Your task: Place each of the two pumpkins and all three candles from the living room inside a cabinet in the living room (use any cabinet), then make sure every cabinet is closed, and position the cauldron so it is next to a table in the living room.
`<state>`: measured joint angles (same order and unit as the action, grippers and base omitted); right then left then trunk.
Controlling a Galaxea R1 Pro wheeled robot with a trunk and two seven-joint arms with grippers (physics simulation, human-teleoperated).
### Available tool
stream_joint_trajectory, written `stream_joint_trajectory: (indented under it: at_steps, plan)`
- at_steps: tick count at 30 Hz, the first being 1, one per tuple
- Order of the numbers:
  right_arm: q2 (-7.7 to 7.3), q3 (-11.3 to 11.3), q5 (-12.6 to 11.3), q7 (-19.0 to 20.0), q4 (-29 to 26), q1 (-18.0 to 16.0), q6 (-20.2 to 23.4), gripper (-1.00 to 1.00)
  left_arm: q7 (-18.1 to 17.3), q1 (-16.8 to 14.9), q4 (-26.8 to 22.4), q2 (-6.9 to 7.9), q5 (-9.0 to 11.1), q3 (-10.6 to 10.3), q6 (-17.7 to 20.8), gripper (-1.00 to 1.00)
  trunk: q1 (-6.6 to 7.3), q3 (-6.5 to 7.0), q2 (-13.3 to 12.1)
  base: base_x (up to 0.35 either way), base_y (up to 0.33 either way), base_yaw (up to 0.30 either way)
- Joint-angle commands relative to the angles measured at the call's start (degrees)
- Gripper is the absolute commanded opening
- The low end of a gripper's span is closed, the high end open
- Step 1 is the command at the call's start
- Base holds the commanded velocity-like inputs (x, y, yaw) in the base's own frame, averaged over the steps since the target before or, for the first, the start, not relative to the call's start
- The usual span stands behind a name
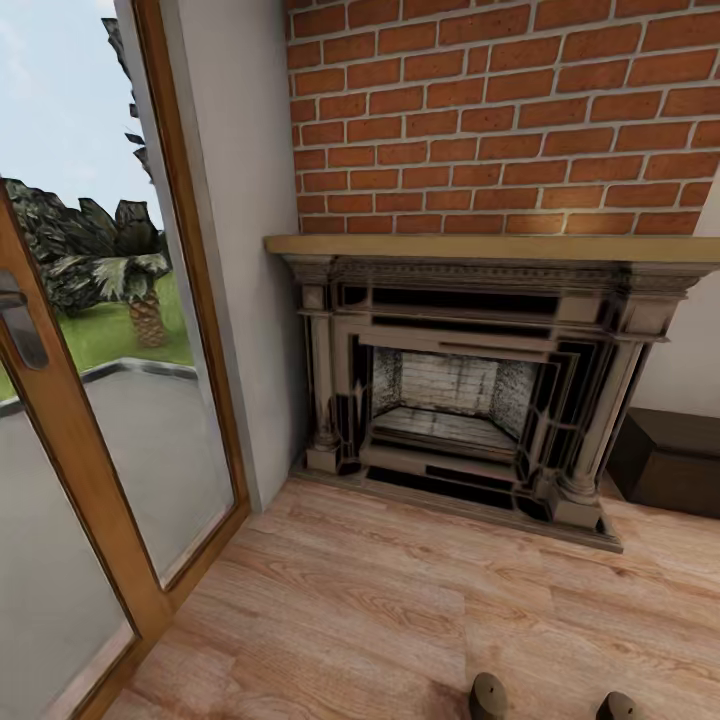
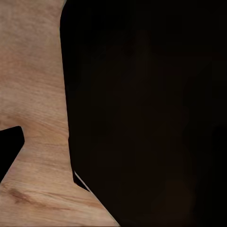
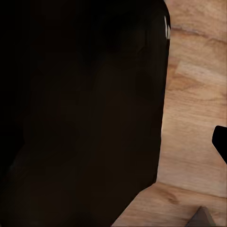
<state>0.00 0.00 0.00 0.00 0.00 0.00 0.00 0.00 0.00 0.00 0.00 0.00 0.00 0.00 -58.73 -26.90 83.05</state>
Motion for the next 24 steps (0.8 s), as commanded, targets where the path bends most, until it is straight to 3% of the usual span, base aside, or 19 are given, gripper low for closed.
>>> stream_joint_trajectory:
  at_steps: [1, 8, 24]
  plan:
    - [-0.04, -0.3, -0.3, -0.2, -0.3, -0.3, -0.3, 1.00, -0.3, 0.0, 0.2, -0.33, 0.1, 0.1, 0.0, 1.00, 0.00, -0.03, 0.0, 0.000, 0.000, 0.000]
    - [0.14, 0.0, 0.0, 0.0, -1.3, -2.6, -2.6, 1.00, -0.4, 0.0, 0.1, -0.44, 0.1, 0.1, -0.3, 1.00, 0.00, -0.03, 0.0, 0.000, 0.000, -0.018]
    - [0.35, -0.3, -0.4, -0.1, -1.3, -3.6, -5.8, 1.00, -0.4, 0.0, 0.1, -0.44, 0.1, 0.1, -0.3, 1.00, 0.00, -0.03, 0.0, 0.000, 0.000, -0.284]
